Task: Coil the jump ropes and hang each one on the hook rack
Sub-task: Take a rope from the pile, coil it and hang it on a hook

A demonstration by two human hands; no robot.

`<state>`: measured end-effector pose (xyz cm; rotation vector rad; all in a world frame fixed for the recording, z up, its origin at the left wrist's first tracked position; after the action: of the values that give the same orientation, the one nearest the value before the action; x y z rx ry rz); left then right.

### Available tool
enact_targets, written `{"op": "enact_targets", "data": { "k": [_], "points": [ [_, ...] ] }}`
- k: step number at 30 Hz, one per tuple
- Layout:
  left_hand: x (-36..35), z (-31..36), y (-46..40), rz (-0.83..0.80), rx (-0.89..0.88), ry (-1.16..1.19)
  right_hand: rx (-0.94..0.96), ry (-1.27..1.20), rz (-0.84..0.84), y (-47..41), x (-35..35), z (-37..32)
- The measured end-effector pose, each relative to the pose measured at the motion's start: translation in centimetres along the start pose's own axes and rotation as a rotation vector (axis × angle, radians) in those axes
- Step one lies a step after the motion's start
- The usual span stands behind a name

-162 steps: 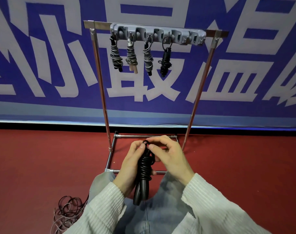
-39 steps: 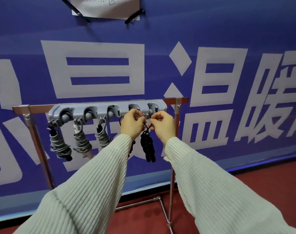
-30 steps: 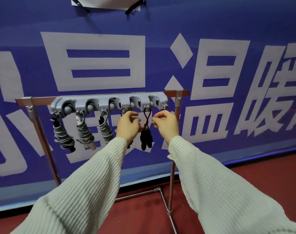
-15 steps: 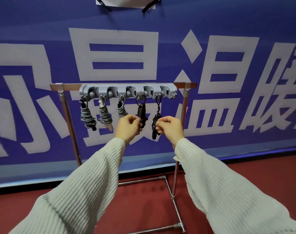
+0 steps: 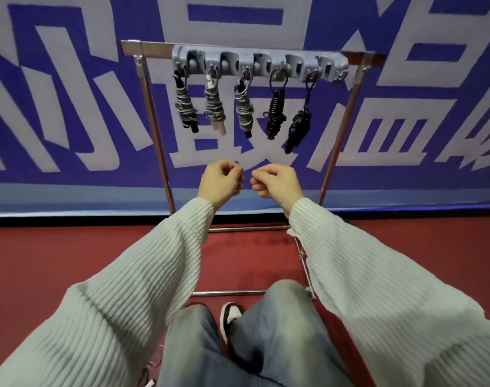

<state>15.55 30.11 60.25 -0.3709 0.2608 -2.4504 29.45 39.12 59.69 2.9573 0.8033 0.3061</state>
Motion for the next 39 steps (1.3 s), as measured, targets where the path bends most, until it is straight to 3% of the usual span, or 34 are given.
{"op": "enact_targets", "data": {
  "k": [5, 10, 19, 31, 39],
  "points": [
    [3.9, -7.5, 1.9, 0.059, 0.128, 0.014, -0.078, 0.094, -0.108, -1.3, -5.5, 5.3],
    [12.3, -16.1, 5.5, 0.202, 0.255, -0.045, -0.139, 0.286, -0.357, -3.5, -13.6, 11.8],
    [22.5, -33.0, 16.9, 0.394, 0.632, -0.069, -0.277, 0.415, -0.68, -4.2, -29.0, 24.2],
    [20.0, -48.0, 24.8, 0.537, 0.899, 0.088, -0.459, 0.516, -0.846, -5.7, -35.9, 38.6],
    [13.8, -58.8, 35.4, 0.414, 1.206, -0.08, -0.557, 0.611, -0.992, -3.8, -35.5, 48.2]
  ]
}}
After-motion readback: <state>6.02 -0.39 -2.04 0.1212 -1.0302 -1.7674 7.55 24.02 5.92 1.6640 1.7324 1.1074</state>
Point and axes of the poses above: each hand's wrist, its own y-axis away from the middle knuckle, its own x-axis out of the back of the hand, z = x × y, the point moved 9 cm from there along -y, towards the middle knuckle, and after that the axes turned 8 degrees about -x, right-handed, at the moved point
